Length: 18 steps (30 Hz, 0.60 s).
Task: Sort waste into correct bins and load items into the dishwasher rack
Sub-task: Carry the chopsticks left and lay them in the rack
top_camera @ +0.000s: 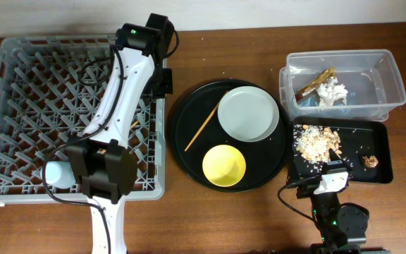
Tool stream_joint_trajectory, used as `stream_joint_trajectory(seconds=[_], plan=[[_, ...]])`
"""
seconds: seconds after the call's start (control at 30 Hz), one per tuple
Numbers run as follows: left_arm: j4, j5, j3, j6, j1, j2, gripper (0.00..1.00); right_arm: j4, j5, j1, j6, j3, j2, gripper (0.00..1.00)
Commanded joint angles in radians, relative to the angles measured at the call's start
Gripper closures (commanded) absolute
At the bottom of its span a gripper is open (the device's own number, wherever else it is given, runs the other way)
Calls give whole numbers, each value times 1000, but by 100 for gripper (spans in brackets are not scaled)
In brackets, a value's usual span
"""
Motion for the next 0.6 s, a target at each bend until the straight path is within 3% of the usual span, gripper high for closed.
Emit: stream_joint_trajectory(seconds=[0.0, 0.03, 0.13, 0.27, 0.47, 0.53, 0.57], plan=[[-7, 117, 7, 63, -3, -47, 72, 0, -5, -6, 11, -7, -6, 2], [2, 227, 7, 175, -37, -49, 66, 0, -5, -6, 11, -7, -6, 2], [77, 229, -62, 389, -132, -47, 57, 0, -5, -6, 11, -7, -6, 1], [353, 249, -367, 406, -199, -47, 57, 0, -5, -6, 11, -7, -6, 2], [702, 256, -671, 402, -208, -47, 58, 0, -5, -6, 11, -7, -6, 2], [722, 255, -715, 402, -208, -47, 73, 0, -5, -6, 11, -7, -6, 2], [708, 255, -717, 402, -208, -47, 93, 0, -5, -6, 11, -7, -6, 2]])
